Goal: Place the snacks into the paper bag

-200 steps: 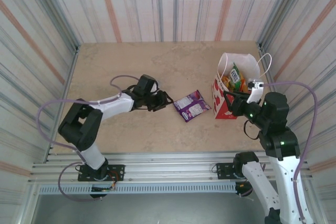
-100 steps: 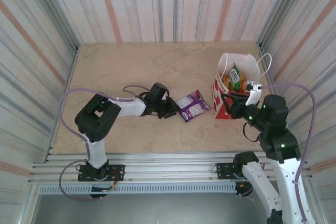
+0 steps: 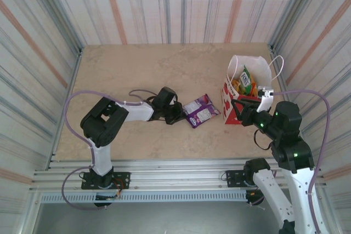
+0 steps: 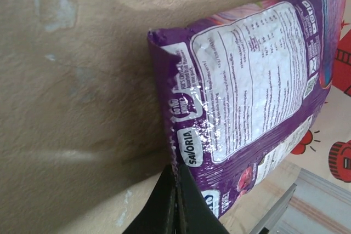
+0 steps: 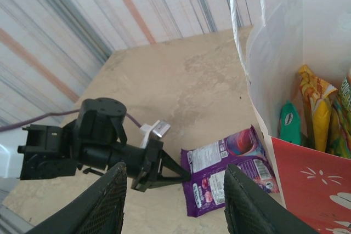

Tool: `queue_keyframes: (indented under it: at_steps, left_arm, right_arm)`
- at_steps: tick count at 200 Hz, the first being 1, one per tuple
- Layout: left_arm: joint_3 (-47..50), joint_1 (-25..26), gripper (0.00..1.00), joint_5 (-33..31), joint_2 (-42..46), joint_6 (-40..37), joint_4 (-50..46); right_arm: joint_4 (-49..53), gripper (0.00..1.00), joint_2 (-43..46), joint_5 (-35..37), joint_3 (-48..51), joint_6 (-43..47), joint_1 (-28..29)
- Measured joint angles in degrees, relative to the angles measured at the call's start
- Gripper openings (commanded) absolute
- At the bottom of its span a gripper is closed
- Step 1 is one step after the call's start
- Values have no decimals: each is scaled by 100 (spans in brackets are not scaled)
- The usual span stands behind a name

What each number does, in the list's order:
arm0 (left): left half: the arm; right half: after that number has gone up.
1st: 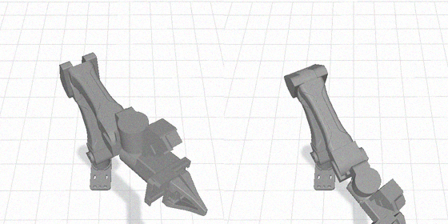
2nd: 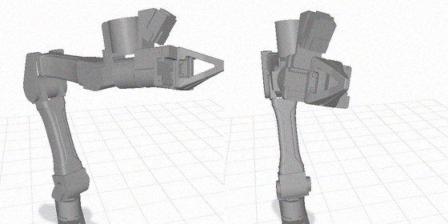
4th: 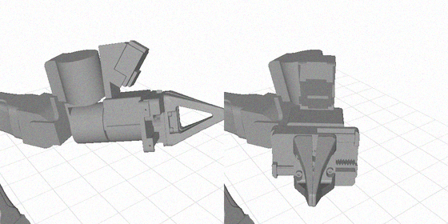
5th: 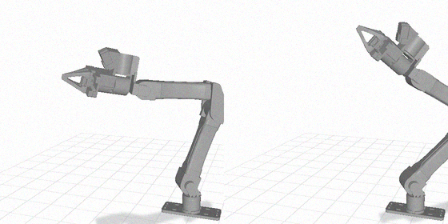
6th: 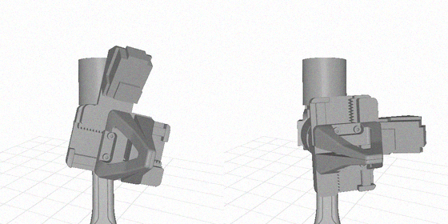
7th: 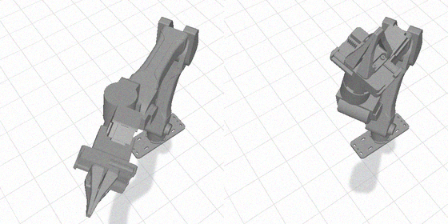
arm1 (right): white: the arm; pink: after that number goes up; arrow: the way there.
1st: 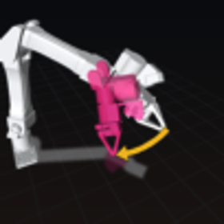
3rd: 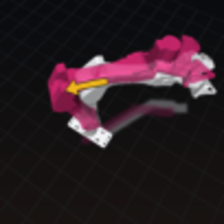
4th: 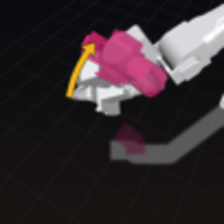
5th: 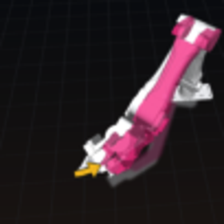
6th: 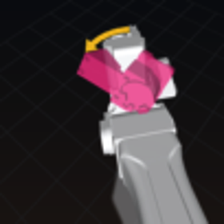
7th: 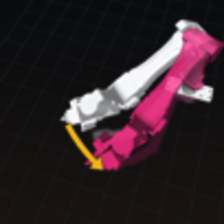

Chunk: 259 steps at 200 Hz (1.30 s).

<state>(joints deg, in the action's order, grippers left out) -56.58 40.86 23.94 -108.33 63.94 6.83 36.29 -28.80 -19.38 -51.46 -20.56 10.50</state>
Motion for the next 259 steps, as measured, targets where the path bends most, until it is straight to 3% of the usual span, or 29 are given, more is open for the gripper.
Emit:
queue_keyframes:
  at_steps: [59, 119, 176, 223, 259]
  left_arm:
    - [-1010, 4, 0, -208, 629, -1561, -1928]
    - [-2992, 2, 0, -787, 942, -4376, -4664]
    - [-4374, 2, 0, -1952, 944, -6929, -6811]
    - [-4566, -2, 0, -2896, 1145, -8640, -7674]
    - [-4562, -2, 0, -3091, 1657, -9541, -7882]
  right_arm:
    - [-9, 49, -164, -22, -164, 118, 0]
    - [-284, 50, -782, -422, -389, 348, 11]
    - [-787, 53, -1373, -846, -566, 763, 225]
    - [-1119, 58, -1982, -1060, -570, 1598, 693]
    - [-1270, 63, -2612, -1272, -669, 2214, 981]
